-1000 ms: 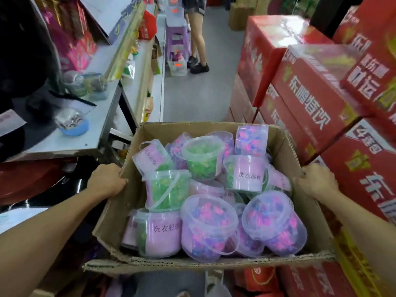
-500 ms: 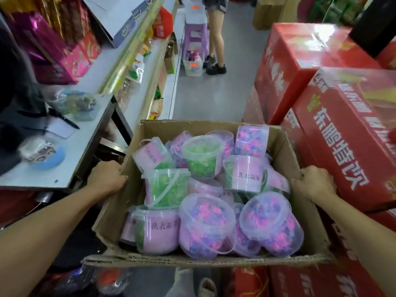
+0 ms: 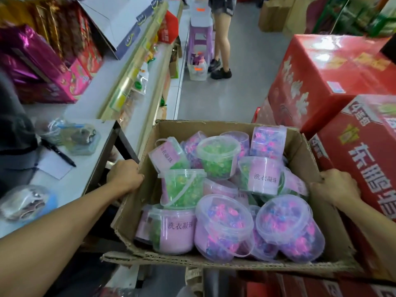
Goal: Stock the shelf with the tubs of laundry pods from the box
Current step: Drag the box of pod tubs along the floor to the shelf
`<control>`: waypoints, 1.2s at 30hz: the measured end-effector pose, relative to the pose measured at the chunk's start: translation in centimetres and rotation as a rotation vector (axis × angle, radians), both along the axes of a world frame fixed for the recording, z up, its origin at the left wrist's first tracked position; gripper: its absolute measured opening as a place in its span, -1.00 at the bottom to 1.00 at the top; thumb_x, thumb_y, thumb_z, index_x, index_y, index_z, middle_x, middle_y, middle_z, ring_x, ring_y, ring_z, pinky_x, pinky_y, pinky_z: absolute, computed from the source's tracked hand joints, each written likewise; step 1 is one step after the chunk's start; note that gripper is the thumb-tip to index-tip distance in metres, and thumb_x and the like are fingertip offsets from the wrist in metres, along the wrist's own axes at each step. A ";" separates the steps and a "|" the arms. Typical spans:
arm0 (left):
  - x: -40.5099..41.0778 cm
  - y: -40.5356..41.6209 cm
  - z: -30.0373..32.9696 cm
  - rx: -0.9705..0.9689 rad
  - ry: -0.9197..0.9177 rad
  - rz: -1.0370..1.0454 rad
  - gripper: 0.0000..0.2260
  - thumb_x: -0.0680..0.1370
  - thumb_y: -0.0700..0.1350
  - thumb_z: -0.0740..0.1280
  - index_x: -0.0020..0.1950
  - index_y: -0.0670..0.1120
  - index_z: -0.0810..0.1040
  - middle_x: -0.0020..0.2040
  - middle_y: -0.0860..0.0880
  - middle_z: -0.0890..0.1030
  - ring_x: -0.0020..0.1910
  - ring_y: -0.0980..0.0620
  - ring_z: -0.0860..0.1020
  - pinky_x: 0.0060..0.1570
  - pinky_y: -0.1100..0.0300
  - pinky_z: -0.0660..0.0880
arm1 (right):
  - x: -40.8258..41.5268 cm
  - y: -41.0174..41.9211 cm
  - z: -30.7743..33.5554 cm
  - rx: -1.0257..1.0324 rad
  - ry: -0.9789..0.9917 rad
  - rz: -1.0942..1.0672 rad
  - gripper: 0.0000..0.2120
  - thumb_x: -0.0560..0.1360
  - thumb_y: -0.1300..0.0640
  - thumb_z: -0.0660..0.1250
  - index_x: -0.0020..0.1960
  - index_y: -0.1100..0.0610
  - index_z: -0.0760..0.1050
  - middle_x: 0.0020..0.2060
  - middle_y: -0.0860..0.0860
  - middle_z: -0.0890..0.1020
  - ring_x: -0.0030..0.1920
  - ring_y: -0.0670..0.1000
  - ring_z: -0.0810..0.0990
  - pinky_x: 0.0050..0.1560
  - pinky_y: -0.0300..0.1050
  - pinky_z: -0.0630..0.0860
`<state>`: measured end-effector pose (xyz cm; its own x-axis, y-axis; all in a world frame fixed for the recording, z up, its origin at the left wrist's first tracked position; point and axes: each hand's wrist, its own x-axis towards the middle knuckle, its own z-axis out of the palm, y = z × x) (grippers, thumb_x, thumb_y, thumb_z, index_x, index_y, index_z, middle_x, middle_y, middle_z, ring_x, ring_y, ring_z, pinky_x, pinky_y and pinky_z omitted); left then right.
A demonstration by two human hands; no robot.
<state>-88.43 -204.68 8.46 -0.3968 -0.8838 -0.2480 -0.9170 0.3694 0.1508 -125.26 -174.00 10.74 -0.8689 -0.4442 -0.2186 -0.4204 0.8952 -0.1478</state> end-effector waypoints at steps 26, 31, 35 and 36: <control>-10.9 -15.5 0.1 -0.073 -0.051 0.036 -0.79 0.43 -0.05 0.39 -0.15 -0.22 0.60 -0.06 -0.26 0.62 -0.05 -0.23 0.56 -0.16 0.10 0.49 | -9.7 -16.1 0.4 -0.086 -0.036 -0.050 -0.73 0.39 0.15 0.31 -0.46 0.06 0.34 -0.24 0.20 0.53 -0.10 0.30 0.57 -0.17 -0.09 0.41; -12.8 -18.7 -0.1 -0.095 -0.057 0.046 -0.82 0.42 -0.04 0.38 -0.21 -0.16 0.56 0.10 -0.27 0.57 0.20 -0.25 0.46 0.07 0.03 0.47 | -9.9 -17.7 -1.4 -0.099 -0.044 -0.106 -0.80 0.41 0.16 0.30 -0.39 0.11 0.44 -0.25 0.19 0.54 -0.11 0.28 0.57 -0.16 -0.05 0.44; -14.0 -21.1 0.2 -0.105 -0.079 0.011 -0.80 0.41 -0.04 0.39 -0.13 -0.16 0.64 0.09 -0.32 0.56 0.18 -0.26 0.45 0.13 0.01 0.47 | -10.6 -19.5 -2.0 -0.091 -0.078 -0.101 -0.86 0.43 0.14 0.29 -0.25 0.14 0.56 -0.12 0.24 0.61 -0.07 0.28 0.57 -0.13 -0.05 0.44; -14.3 -21.4 0.3 -0.102 -0.079 0.023 -0.81 0.41 -0.06 0.40 -0.14 -0.18 0.65 0.09 -0.33 0.56 0.18 -0.27 0.46 0.11 0.03 0.46 | -10.9 -20.2 -2.0 -0.095 -0.078 -0.100 -0.86 0.43 0.13 0.29 -0.24 0.14 0.57 -0.10 0.25 0.61 -0.05 0.29 0.57 -0.12 -0.05 0.45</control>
